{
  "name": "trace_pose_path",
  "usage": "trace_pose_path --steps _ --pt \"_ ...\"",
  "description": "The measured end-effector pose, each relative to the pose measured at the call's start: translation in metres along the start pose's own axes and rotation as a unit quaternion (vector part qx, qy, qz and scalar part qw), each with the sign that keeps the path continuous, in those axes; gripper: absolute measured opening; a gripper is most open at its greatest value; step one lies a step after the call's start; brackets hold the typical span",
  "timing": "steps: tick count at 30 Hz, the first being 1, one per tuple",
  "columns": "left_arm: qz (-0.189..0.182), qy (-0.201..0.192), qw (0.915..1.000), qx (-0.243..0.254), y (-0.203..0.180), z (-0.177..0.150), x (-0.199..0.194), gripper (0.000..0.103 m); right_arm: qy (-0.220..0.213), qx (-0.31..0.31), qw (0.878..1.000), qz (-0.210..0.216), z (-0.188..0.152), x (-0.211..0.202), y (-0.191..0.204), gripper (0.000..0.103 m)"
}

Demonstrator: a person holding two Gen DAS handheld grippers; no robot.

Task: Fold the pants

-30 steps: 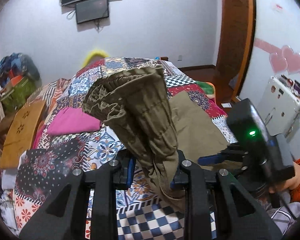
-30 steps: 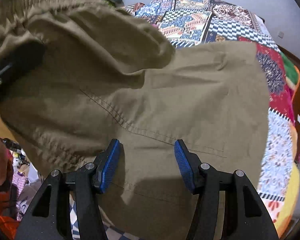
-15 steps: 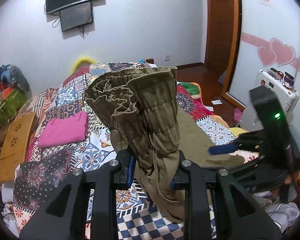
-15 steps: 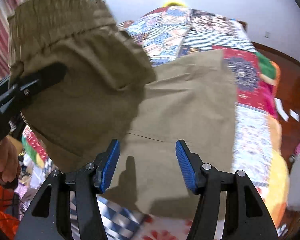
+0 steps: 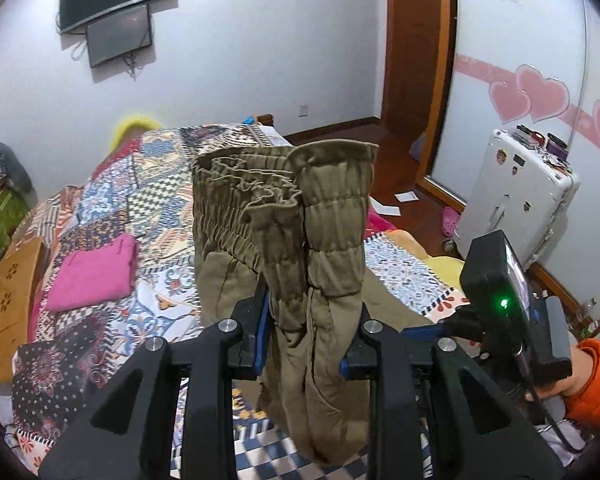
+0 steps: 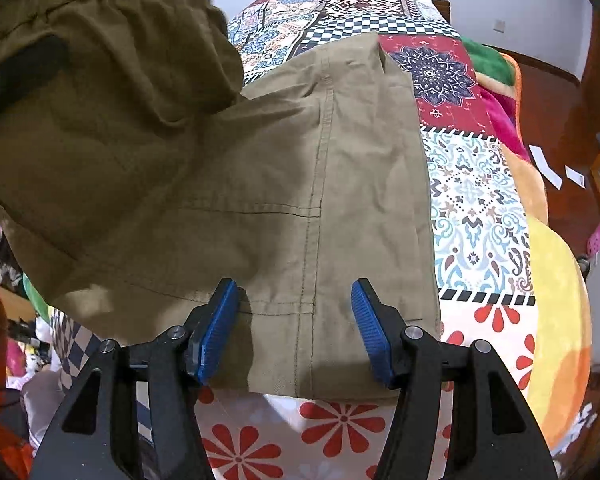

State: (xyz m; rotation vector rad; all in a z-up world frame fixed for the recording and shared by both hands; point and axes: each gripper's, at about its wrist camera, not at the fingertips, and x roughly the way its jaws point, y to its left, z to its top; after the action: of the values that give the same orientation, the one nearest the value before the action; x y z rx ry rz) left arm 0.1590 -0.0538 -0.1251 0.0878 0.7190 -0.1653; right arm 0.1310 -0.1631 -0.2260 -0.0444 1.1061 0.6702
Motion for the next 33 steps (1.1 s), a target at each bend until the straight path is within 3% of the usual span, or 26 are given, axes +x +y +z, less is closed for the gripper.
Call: trace_pose_path --steps 8,14,21,27,33 --pt "-0.036 0.023 0.9991 -0.001 -0.017 0.011 0.020 0.026 -0.041 0.011 0.999 -0.018 -0.005 -0.036 -0.013 0.055" --pt "-0.055 0.038 0.9977 -0.004 -0.028 0.017 0.035 0.026 0.002 0.015 0.999 -0.033 -0.026 -0.016 -0.024 0.058" --pt "-0.073 0.072 0.9947 0.005 -0.047 0.021 0.062 0.026 -0.007 0.019 0.999 -0.025 -0.027 -0.016 -0.026 0.056" --pt "-0.079 0.111 0.9900 0.038 -0.068 0.011 0.082 0.026 -0.043 0.053 0.997 -0.026 -0.023 -0.045 -0.045 0.057" --pt "-0.065 0.145 0.9845 0.073 -0.088 -0.001 0.098 0.026 -0.071 0.073 0.991 -0.085 -0.026 -0.073 -0.067 0.057"
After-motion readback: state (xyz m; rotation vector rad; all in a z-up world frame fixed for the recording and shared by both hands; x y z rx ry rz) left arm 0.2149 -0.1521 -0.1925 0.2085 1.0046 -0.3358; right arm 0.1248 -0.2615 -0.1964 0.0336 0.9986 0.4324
